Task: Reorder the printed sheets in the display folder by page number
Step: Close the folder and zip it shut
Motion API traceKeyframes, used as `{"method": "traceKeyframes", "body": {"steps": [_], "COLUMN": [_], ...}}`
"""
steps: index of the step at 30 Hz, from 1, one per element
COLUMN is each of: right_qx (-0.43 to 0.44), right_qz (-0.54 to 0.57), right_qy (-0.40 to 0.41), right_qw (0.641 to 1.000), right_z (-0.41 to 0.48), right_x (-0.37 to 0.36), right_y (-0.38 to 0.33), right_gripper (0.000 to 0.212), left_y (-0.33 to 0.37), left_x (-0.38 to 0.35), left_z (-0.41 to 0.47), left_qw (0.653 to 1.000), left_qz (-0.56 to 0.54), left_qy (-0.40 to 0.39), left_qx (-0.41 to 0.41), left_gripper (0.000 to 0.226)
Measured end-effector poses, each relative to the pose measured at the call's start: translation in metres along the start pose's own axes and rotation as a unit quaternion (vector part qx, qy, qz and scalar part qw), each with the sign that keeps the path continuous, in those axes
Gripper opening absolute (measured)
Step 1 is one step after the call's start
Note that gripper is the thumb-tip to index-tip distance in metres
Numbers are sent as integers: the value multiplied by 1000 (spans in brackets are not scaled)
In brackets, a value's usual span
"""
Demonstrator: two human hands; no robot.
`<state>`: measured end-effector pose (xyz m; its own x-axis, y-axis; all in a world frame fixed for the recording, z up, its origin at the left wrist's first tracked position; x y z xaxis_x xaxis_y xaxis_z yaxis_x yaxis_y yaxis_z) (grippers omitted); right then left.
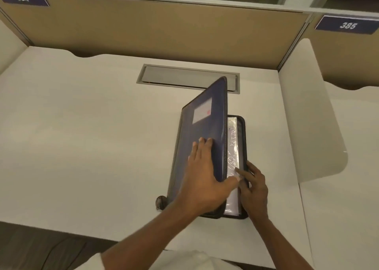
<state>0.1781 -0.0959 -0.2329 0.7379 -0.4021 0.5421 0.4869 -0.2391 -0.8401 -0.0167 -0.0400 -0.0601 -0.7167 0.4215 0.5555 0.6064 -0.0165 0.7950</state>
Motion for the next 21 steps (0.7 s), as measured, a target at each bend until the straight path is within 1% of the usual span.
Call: {"method": "traceKeyframes", "body": {"steps": [3,4,5,6,7,9,10,12,13,14,16,17,19,21], "right_qx": [13,9,-11,-44,-87,-133,-137,-135,-132,-125,-91,-67,-31,-15], "right_qz": [35,43,61,93,142,215,226,210,188,163,92,63,21,-15], "right_qy": [-37,-47,-55,-58,-59,-65,-71,-84,-94,-106,-114,-112,-99,-86], "right_qw": [999,998,997,993,984,965,962,965,969,973,985,989,994,996], "right_z": [3,5,8,9,11,16,19,24,26,27,26,24,22,21], "right_x": [17,23,28,32,34,38,40,43,43,43,40,36,28,20], "right_y": [0,-3,-7,-10,-13,-12,-11,-5,-1,3,10,12,14,14], "right_gripper": [45,43,36,28,26,36,38,33,36,45,65,70,74,75], "left_y": [-12,-15,-22,-30,-40,-66,-79,-102,-111,-118,-128,-133,-143,-154], "left_x": [-37,-46,-55,-62,-69,-78,-80,-82,-81,-80,-74,-71,-61,-49], "left_z": [6,6,7,9,11,14,15,14,13,13,14,16,19,23], "left_qw": [999,997,995,993,991,978,968,949,942,938,938,939,934,932], "left_qz": [50,75,95,111,129,200,241,311,334,345,344,341,347,341], "left_qy": [-20,-24,-28,-32,-38,-49,-51,-46,-36,-25,-18,-21,-29,-35], "left_qx": [-3,-7,-5,4,18,38,38,15,-4,-19,-36,-45,-80,-122], "left_gripper": [125,126,128,129,130,124,119,106,100,93,84,83,81,75]}}
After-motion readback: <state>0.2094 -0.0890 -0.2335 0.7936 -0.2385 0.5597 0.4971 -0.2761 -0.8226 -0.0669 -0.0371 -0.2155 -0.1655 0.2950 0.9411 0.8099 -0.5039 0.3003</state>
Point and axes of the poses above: each hand's wrist, its own z-axis towards the middle knuckle, its own x-axis out of the back of the hand, y = z × x, the point moved 1 cm from there along z, towards the middle knuckle
